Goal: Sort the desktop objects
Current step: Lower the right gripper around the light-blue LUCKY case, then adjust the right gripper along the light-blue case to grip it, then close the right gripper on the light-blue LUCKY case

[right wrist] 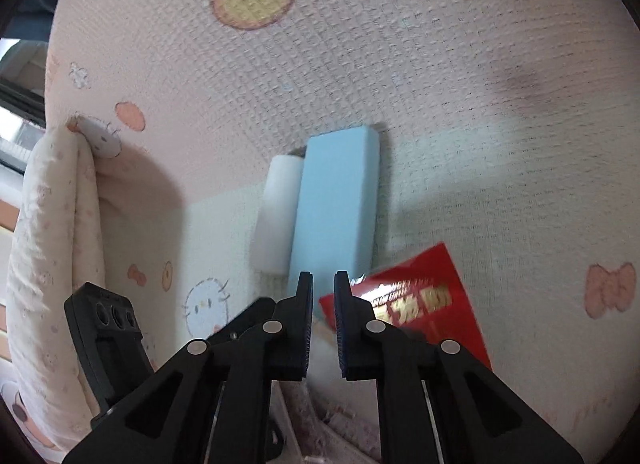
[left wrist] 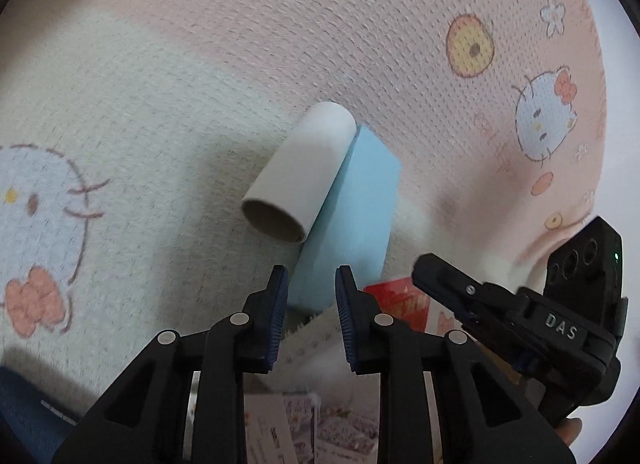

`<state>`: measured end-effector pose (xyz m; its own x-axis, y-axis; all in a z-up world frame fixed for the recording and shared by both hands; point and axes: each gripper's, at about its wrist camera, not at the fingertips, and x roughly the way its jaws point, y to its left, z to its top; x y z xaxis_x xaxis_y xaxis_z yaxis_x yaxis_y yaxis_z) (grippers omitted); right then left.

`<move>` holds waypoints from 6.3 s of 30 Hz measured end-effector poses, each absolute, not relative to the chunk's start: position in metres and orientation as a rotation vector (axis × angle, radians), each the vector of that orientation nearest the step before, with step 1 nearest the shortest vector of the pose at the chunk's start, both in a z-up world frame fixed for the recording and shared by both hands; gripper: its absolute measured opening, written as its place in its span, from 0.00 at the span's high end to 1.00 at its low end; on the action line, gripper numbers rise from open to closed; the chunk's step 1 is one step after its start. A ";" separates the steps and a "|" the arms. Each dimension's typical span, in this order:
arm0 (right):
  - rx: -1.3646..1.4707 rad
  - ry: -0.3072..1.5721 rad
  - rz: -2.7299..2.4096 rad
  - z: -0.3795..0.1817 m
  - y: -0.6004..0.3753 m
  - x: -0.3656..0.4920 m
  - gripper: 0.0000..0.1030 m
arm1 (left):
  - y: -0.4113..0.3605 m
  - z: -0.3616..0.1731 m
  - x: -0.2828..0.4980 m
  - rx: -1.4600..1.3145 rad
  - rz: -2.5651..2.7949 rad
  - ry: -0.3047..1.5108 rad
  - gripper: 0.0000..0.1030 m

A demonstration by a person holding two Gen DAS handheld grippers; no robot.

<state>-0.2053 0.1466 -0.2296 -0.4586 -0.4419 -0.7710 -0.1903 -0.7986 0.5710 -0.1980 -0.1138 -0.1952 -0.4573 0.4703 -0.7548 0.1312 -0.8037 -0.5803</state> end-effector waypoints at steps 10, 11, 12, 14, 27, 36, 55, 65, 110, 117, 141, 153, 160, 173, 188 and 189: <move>1.577 -0.980 -2.340 -0.258 0.146 -0.229 0.76 | -0.098 -0.205 -0.209 -1.532 2.359 -0.815 0.67; 1.579 -0.982 -2.348 -0.261 0.146 -0.231 0.76 | -0.097 -0.206 -0.210 -1.534 2.359 -0.811 0.66; 1.579 -0.990 -2.349 -0.263 0.147 -0.232 0.75 | -0.097 -0.206 -0.211 -1.534 2.359 -0.806 0.66; 1.559 -1.019 -2.357 -0.266 0.148 -0.232 0.74 | -0.096 -0.204 -0.211 -1.534 2.363 -0.797 0.66; 1.398 -0.925 -2.468 -0.245 0.151 -0.226 0.70 | -0.061 -0.164 -0.205 -1.384 2.435 -0.647 0.67; 1.274 -1.110 -2.416 -0.215 0.185 -0.211 0.70 | -0.041 -0.109 -0.199 -1.166 2.449 -0.548 0.68; 1.332 -0.947 -2.362 -0.198 0.145 -0.131 0.71 | -0.067 -0.095 -0.109 -1.182 2.448 -0.697 0.68; 1.430 -0.766 -2.287 -0.204 0.112 -0.086 0.89 | -0.079 -0.118 -0.066 -1.309 2.323 -0.874 0.78; 1.540 -0.455 -2.413 -0.232 0.078 -0.086 0.87 | -0.117 -0.191 -0.072 -1.545 2.496 -0.867 0.89; 1.609 -0.472 -2.439 -0.245 0.085 -0.089 0.87 | -0.111 -0.195 -0.080 -1.576 2.474 -0.778 0.89; 1.699 -0.637 -2.539 -0.246 0.143 -0.091 0.87 | -0.044 -0.159 -0.116 -1.359 2.315 -0.745 0.89; 1.625 -0.712 -2.644 -0.229 0.182 -0.077 0.73 | -0.037 -0.170 -0.127 -1.416 2.283 -0.923 0.58; 1.538 -0.768 -2.613 -0.231 0.182 -0.075 0.59 | -0.037 -0.177 -0.129 -1.457 2.283 -0.930 0.56; 1.471 -0.963 -2.460 -0.261 0.192 -0.084 0.68 | -0.034 -0.201 -0.140 -1.530 2.129 -1.037 0.50; 1.528 -0.630 -2.506 -0.228 0.156 -0.059 0.92 | -0.017 -0.177 -0.104 -1.458 2.130 -0.853 0.91; 1.534 -0.610 -2.509 -0.228 0.155 -0.056 0.92 | -0.016 -0.176 -0.101 -1.448 2.142 -0.844 0.90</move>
<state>-0.0563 0.1553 -0.2282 -0.4710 -0.3216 -0.8214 -0.0913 -0.9084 0.4080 -0.1011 -0.0162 -0.1765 -0.3704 0.6382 -0.6748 -0.0065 -0.7283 -0.6852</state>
